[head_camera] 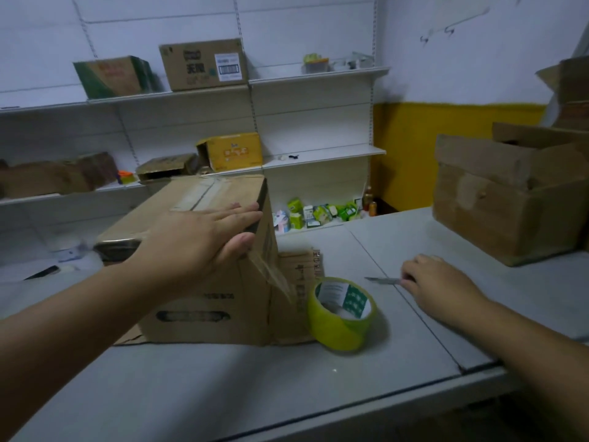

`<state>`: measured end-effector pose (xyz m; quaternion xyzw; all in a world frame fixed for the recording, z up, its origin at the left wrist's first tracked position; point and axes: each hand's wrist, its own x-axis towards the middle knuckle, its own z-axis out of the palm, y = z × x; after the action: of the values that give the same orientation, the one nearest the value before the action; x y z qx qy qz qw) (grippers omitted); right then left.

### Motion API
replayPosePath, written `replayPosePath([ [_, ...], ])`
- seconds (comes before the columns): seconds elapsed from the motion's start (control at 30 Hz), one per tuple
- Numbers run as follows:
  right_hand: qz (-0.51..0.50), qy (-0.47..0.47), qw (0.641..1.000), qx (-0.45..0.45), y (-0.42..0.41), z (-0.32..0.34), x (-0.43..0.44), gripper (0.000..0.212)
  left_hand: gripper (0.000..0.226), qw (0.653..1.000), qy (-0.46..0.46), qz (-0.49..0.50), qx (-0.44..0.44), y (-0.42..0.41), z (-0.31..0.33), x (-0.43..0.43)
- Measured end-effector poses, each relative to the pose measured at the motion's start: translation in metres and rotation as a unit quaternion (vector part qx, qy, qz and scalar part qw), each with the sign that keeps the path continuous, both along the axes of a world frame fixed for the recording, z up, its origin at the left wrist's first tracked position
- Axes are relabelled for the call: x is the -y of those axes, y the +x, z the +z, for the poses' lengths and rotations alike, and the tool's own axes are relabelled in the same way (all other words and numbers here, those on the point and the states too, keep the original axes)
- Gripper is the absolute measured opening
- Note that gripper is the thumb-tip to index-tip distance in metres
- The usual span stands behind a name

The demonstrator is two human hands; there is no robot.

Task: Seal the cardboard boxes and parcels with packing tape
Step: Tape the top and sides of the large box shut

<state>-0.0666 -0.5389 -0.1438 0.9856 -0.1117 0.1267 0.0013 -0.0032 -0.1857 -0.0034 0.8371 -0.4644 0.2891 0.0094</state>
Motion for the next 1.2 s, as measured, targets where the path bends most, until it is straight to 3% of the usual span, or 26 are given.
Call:
replayPosePath([
  [0.07, -0.027, 0.006, 1.0, -0.001, -0.005, 0.016, -0.006, 0.014, 0.079, 0.999, -0.008, 0.018, -0.041, -0.004, 0.0, 0.001],
  [0.13, -0.023, 0.233, 0.972, 0.038, -0.015, 0.037, -0.02, 0.017, 0.075, 0.998, 0.001, 0.031, -0.055, -0.006, 0.001, 0.004],
  [0.2, 0.017, 0.494, 0.865, 0.093, -0.032, 0.056, -0.05, 0.017, 0.077, 0.997, 0.014, 0.044, -0.067, -0.007, 0.003, 0.005],
  [0.23, 0.03, 0.57, 0.813, 0.116, -0.041, 0.063, -0.067, 0.021, 0.077, 0.996, 0.018, 0.048, -0.073, -0.006, 0.003, 0.005],
  [0.3, 0.044, 0.634, 0.762, 0.123, -0.059, 0.065, -0.103, 0.032, 0.078, 0.995, 0.022, 0.051, -0.086, -0.006, 0.003, 0.004],
  [0.43, 0.095, 0.683, 0.723, 0.042, -0.077, 0.062, -0.161, 0.02, 0.08, 0.995, 0.016, 0.059, -0.084, -0.004, 0.0, 0.003],
  [0.47, 0.11, 0.659, 0.743, 0.038, -0.078, 0.062, -0.172, 0.018, 0.081, 0.994, 0.017, 0.066, -0.083, -0.004, 0.0, 0.003],
  [0.57, 0.13, 0.414, 0.894, 0.107, -0.075, 0.063, -0.189, 0.009, 0.084, 0.993, 0.018, 0.076, -0.086, -0.001, -0.001, 0.004],
  [0.6, 0.122, 0.335, 0.926, 0.126, -0.074, 0.068, -0.194, 0.009, 0.085, 0.993, 0.015, 0.074, -0.088, -0.001, -0.001, 0.005],
  [0.63, 0.111, 0.289, 0.939, 0.15, -0.072, 0.074, -0.2, 0.024, 0.084, 0.993, 0.011, 0.072, -0.09, 0.0, -0.001, 0.005],
  [0.73, 0.069, 0.225, 0.962, 0.142, -0.062, 0.086, -0.212, 0.054, 0.082, 0.994, -0.005, 0.064, -0.093, -0.001, -0.003, 0.004],
  [0.97, 0.082, 0.239, 0.966, 0.058, -0.04, 0.075, -0.249, 0.067, 0.081, 0.994, -0.02, 0.066, -0.079, -0.002, -0.006, 0.005],
  [1.1, 0.07, 0.203, 0.977, 0.001, -0.037, 0.048, -0.249, 0.059, 0.08, 0.995, -0.028, 0.067, -0.067, 0.0, -0.007, 0.006],
  [1.2, 0.051, 0.221, 0.972, -0.062, -0.04, 0.034, -0.248, 0.065, 0.079, 0.995, -0.028, 0.063, -0.067, 0.001, -0.008, 0.008],
])
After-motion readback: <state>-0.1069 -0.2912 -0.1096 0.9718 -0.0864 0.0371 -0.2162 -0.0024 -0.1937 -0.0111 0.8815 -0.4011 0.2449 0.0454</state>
